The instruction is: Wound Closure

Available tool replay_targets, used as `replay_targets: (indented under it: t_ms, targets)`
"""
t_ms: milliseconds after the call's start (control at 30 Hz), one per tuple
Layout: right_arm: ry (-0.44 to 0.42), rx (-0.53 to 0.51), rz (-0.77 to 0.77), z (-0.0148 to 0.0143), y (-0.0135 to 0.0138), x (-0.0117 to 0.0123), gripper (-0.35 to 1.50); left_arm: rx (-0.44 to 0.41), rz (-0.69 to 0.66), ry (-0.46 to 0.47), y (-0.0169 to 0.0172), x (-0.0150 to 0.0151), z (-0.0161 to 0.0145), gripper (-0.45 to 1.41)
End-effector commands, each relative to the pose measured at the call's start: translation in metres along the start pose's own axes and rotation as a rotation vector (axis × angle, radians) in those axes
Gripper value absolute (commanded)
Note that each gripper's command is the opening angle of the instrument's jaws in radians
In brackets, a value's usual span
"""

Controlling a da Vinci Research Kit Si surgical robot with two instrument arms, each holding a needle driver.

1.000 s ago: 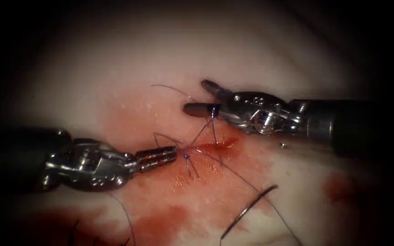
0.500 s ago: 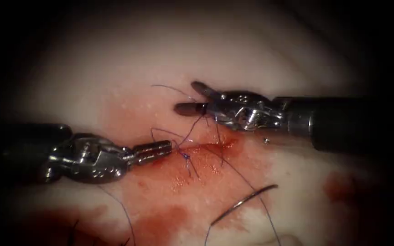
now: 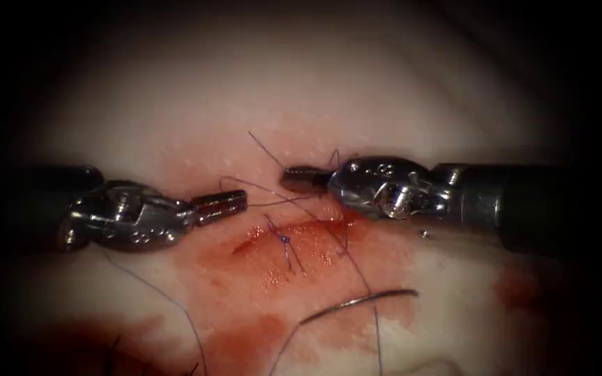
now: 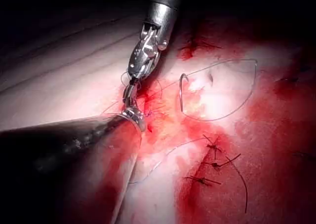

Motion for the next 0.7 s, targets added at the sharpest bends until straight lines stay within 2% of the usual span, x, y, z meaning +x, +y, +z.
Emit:
replay_targets:
  t_ms: [33,367,567,700]
  targets:
    - [0.002,0.011,-0.004,0.0001,-0.0009,-0.0003,-0.35,0.001,-0.009,-0.002,0.0000,-0.0006,0.0009,-0.45]
    - [-0.010,0.049,-0.029,-0.0042,-0.0019,-0.0017,-0.35,-0.005,-0.047,-0.047,-0.0024,-0.0074,0.0039,-0.45]
    - [-0.016,0.074,-0.043,-0.0052,-0.0029,-0.0022,-0.35,-0.010,-0.068,-0.063,-0.0030,-0.0106,0.0051,-0.45]
    - [-0.027,0.122,-0.063,-0.0058,-0.0037,-0.0026,-0.35,-0.006,-0.085,-0.075,-0.0047,-0.0127,0.0055,-0.45]
